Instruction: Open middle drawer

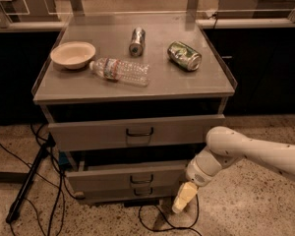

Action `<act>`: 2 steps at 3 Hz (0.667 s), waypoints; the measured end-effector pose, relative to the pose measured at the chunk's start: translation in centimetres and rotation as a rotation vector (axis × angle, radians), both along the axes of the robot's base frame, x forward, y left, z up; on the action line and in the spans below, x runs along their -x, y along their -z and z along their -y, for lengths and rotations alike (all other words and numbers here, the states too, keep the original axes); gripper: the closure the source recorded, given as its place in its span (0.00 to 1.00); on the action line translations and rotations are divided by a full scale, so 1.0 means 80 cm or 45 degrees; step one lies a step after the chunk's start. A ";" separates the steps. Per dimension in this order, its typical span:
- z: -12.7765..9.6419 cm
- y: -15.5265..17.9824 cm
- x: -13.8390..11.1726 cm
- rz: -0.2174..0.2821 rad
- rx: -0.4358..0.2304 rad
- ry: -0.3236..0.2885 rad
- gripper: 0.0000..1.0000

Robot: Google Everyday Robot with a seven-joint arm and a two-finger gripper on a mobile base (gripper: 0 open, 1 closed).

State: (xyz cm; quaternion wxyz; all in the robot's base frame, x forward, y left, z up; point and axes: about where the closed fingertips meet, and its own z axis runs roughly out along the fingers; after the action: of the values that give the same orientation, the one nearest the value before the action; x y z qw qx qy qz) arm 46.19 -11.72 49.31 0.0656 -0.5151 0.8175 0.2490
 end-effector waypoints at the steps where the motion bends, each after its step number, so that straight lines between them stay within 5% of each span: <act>1: 0.001 0.001 0.000 0.001 0.001 0.002 0.00; 2: -0.014 0.004 -0.024 0.095 0.062 -0.003 0.00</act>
Offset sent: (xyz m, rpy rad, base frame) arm 0.0335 0.0214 0.0007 -0.0936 -0.1548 0.0065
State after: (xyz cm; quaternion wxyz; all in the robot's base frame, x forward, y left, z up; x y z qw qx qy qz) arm 48.10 -10.60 48.99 0.0831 -0.5266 0.8196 0.2098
